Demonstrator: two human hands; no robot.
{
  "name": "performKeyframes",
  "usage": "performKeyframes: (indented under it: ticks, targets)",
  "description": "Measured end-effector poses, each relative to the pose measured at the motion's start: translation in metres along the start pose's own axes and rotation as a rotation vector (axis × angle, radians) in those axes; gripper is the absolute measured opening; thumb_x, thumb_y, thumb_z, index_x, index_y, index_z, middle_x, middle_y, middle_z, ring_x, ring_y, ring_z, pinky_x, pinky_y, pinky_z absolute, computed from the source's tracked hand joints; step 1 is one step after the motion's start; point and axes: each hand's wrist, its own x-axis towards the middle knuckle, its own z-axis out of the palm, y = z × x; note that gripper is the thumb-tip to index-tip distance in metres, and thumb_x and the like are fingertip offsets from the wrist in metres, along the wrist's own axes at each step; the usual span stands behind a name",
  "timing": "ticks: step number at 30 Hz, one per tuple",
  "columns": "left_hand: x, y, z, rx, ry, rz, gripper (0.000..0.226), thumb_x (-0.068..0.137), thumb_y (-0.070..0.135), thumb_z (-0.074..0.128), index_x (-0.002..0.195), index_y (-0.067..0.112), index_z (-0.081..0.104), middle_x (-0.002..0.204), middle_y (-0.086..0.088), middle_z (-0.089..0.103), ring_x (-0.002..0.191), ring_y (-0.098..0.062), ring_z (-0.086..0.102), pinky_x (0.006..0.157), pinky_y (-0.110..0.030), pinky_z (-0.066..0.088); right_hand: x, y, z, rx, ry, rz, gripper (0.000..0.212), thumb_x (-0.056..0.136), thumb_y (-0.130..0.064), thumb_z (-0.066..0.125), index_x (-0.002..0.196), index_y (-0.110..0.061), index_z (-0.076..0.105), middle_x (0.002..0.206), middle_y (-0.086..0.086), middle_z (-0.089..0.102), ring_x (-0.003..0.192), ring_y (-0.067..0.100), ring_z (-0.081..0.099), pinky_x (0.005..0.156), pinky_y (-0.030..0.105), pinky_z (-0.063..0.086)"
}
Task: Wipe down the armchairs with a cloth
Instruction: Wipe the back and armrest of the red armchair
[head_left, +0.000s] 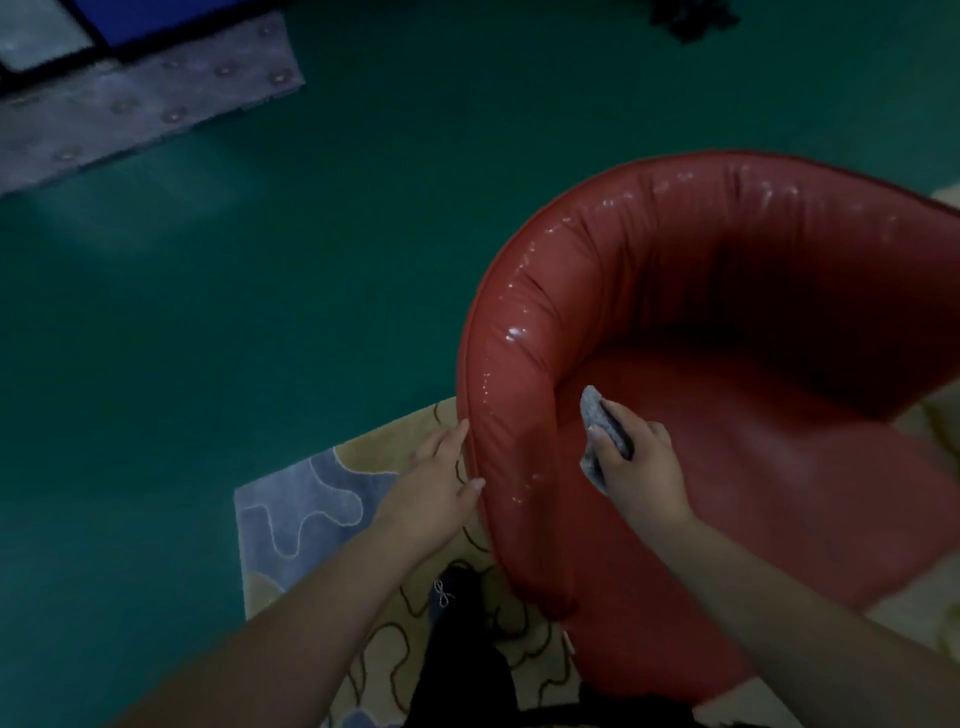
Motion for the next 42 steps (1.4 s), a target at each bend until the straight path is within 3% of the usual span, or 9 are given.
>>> performKeyframes:
  ticks: [6, 10, 15, 19, 21, 27, 33, 37, 42]
  targets:
    - [0.044, -0.023, -0.016, 0.261, -0.132, 0.312, 0.064, 0.091, 0.048, 0.054, 0.149, 0.034, 0.029, 0.141, -0.001, 0.032, 0.114, -0.012, 0.046, 0.093, -0.029, 0.046, -0.010, -0.002, 0.036, 0.076, 0.186, 0.161, 0.041, 0.094, -0.031, 0.054, 0.135, -0.024, 0.050, 0.114, 0.007, 0.055, 0.091, 0.003, 0.057, 0.086, 0.023, 0.048]
    - [0.060, -0.023, -0.017, 0.359, -0.161, 0.350, 0.069, 0.088, 0.061, 0.050, 0.148, 0.039, 0.026, 0.129, -0.001, 0.037, 0.092, -0.005, 0.041, 0.076, -0.020, 0.040, -0.028, 0.013, 0.052, 0.129, 0.247, 0.267, 0.037, 0.095, -0.030, 0.052, 0.130, -0.019, 0.054, 0.110, 0.016, 0.059, 0.092, 0.023, 0.063, 0.090, 0.040, 0.052]
    - [0.062, -0.024, -0.009, 0.404, -0.124, 0.344, 0.073, 0.085, 0.068, 0.045, 0.148, 0.045, 0.018, 0.116, -0.002, 0.035, 0.083, -0.008, 0.039, 0.068, -0.022, 0.040, -0.046, 0.022, 0.078, 0.122, 0.263, 0.285, 0.040, 0.094, -0.030, 0.053, 0.133, -0.019, 0.053, 0.106, 0.017, 0.060, 0.090, 0.027, 0.062, 0.086, 0.038, 0.049]
    - [0.058, -0.034, 0.003, 0.354, -0.131, 0.323, 0.074, 0.083, 0.072, 0.033, 0.146, 0.053, -0.001, 0.113, -0.003, 0.041, 0.087, -0.013, 0.049, 0.076, -0.032, 0.052, -0.058, 0.017, 0.113, 0.072, 0.333, 0.295, 0.044, 0.093, -0.037, 0.053, 0.137, -0.034, 0.048, 0.104, -0.003, 0.047, 0.089, 0.002, 0.052, 0.081, 0.015, 0.042]
    - [0.057, -0.039, 0.008, 0.254, -0.164, 0.316, 0.073, 0.085, 0.070, 0.034, 0.143, 0.057, -0.007, 0.116, -0.003, 0.047, 0.090, -0.016, 0.054, 0.075, -0.033, 0.052, -0.068, 0.017, 0.128, 0.035, 0.398, 0.258, 0.045, 0.092, -0.041, 0.050, 0.137, -0.039, 0.046, 0.099, -0.007, 0.041, 0.088, 0.004, 0.050, 0.083, 0.020, 0.045]
    - [0.064, -0.045, 0.009, 0.103, -0.190, 0.375, 0.074, 0.082, 0.064, 0.043, 0.146, 0.054, 0.008, 0.121, -0.003, 0.058, 0.101, -0.017, 0.057, 0.080, -0.035, 0.051, -0.049, 0.009, 0.142, -0.149, 0.387, -0.054, 0.043, 0.093, -0.032, 0.054, 0.135, -0.036, 0.048, 0.097, -0.001, 0.038, 0.082, 0.015, 0.048, 0.073, 0.029, 0.048]
    - [0.065, -0.043, 0.005, 0.038, -0.244, 0.359, 0.075, 0.085, 0.052, 0.059, 0.146, 0.053, 0.016, 0.134, 0.000, 0.052, 0.114, -0.015, 0.055, 0.093, -0.029, 0.046, 0.000, 0.019, 0.121, 0.081, 0.318, 0.183, 0.039, 0.097, -0.031, 0.050, 0.135, -0.033, 0.049, 0.112, 0.007, 0.042, 0.095, 0.024, 0.058, 0.070, 0.011, 0.049]
    - [0.064, -0.040, 0.002, 0.015, -0.265, 0.346, 0.078, 0.085, 0.048, 0.063, 0.147, 0.051, 0.016, 0.139, 0.000, 0.050, 0.120, -0.016, 0.051, 0.095, -0.027, 0.044, -0.059, 0.014, 0.136, -0.025, 0.293, 0.009, 0.046, 0.092, -0.048, 0.041, 0.138, -0.044, 0.040, 0.103, -0.001, 0.037, 0.090, 0.018, 0.052, 0.076, 0.036, 0.056]
    - [0.066, -0.038, 0.001, 0.028, -0.269, 0.292, 0.079, 0.083, 0.049, 0.067, 0.146, 0.053, 0.019, 0.129, 0.002, 0.059, 0.107, -0.013, 0.060, 0.091, -0.029, 0.048, -0.024, 0.026, 0.132, -0.100, 0.334, -0.072, 0.042, 0.094, -0.030, 0.055, 0.135, -0.037, 0.049, 0.098, 0.000, 0.040, 0.088, 0.015, 0.048, 0.078, 0.028, 0.048]
